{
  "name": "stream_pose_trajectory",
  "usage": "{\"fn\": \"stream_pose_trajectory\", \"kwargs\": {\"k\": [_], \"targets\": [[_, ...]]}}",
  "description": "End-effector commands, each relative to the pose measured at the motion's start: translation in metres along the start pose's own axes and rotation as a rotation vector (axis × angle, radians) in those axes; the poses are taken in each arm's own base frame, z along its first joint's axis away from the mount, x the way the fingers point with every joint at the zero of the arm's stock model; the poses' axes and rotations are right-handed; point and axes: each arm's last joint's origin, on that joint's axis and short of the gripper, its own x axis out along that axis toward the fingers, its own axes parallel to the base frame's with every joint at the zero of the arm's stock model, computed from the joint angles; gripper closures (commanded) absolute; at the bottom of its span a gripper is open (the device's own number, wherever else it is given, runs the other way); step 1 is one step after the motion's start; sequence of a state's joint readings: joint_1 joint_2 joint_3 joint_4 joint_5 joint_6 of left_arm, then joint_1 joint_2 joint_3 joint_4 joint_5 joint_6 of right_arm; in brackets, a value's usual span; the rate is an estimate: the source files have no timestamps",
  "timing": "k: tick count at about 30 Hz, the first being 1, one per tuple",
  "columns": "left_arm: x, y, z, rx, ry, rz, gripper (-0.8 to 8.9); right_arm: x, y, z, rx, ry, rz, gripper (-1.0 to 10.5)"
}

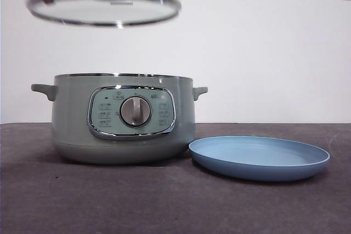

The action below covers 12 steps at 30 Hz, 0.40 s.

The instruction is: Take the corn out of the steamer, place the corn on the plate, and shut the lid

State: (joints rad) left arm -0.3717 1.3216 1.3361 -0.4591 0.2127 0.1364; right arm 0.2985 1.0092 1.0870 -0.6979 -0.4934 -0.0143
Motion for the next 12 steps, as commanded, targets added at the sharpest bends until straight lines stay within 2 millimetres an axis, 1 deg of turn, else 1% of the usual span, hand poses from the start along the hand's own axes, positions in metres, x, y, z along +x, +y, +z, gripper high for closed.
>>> {"fn": "stream_pose_trajectory", "kwargs": {"k": [1,4,6,7,12], "targets": [[-0.038,-0.006,0.015,0.017,-0.103,0.010,8.21,0.015,-0.001,0.008,0.062,-0.031,0.024,2.9],[-0.070,-0.013,0.016,0.023,-0.126,0.015,8.21,0.035,0.000,0.015,0.071,-0.045,0.058,2.9],[-0.087,-0.017,0.015,0.026,-0.140,0.019,8.21,0.049,0.002,0.018,0.077,-0.046,0.058,2.9],[-0.098,-0.019,0.014,0.028,-0.150,0.021,8.21,0.058,0.003,0.019,0.074,-0.045,0.055,2.9],[-0.134,-0.028,0.006,0.029,-0.160,0.026,8.21,0.097,0.015,0.024,0.062,0.002,0.076,2.9]]}}
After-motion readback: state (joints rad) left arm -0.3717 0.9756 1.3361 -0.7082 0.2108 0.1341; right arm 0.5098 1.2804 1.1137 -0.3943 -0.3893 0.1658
